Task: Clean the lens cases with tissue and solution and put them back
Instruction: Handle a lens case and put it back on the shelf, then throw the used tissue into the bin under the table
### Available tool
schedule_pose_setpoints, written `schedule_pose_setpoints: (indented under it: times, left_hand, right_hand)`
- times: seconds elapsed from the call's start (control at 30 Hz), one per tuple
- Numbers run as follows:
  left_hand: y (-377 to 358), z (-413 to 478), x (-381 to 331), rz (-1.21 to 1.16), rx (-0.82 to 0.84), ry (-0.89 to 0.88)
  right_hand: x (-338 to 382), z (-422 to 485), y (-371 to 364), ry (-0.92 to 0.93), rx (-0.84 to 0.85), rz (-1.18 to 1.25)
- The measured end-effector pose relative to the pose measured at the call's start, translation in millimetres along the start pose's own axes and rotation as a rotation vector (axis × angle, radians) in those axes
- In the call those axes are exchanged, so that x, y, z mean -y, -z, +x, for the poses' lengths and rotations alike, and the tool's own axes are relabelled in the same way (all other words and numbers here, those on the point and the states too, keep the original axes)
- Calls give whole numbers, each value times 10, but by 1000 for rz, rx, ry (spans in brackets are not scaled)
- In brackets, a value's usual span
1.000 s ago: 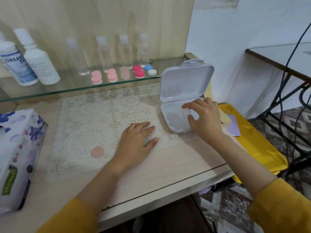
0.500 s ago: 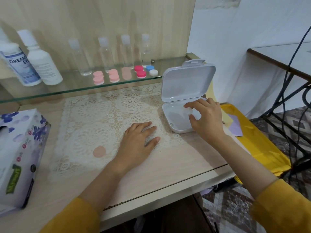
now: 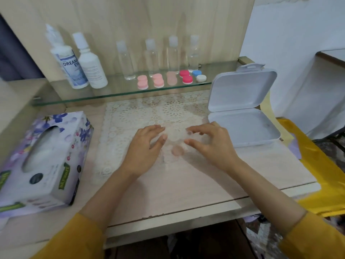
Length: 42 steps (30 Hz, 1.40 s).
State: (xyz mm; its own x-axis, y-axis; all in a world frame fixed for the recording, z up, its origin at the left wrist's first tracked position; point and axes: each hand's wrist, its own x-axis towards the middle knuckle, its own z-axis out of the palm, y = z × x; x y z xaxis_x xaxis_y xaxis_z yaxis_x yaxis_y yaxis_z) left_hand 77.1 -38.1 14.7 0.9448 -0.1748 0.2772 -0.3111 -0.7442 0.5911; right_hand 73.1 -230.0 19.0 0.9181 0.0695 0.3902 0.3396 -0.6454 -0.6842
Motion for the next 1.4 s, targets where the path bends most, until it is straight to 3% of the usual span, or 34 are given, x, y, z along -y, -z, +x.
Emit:
schedule_pose_setpoints:
  times: [0.3,0.5,0.9,1.3,1.4]
  left_hand:
    - [259,-358,519,127,4,171]
    - [212,-365,578,323,66,155]
    - [276,-367,537,296,91,159]
    - [1248,-530,463,188,-198,1]
    - [1561,-564,644,296,-225,120]
  right_hand:
    - [119,-42,-327,31,179,6]
    - [110,-61,-350,22,213,-43]
    - [231,6,-399,67,274,-82]
    - [771,342,-975,229,468,-185]
    - [862,388,-1100,252,524,-208]
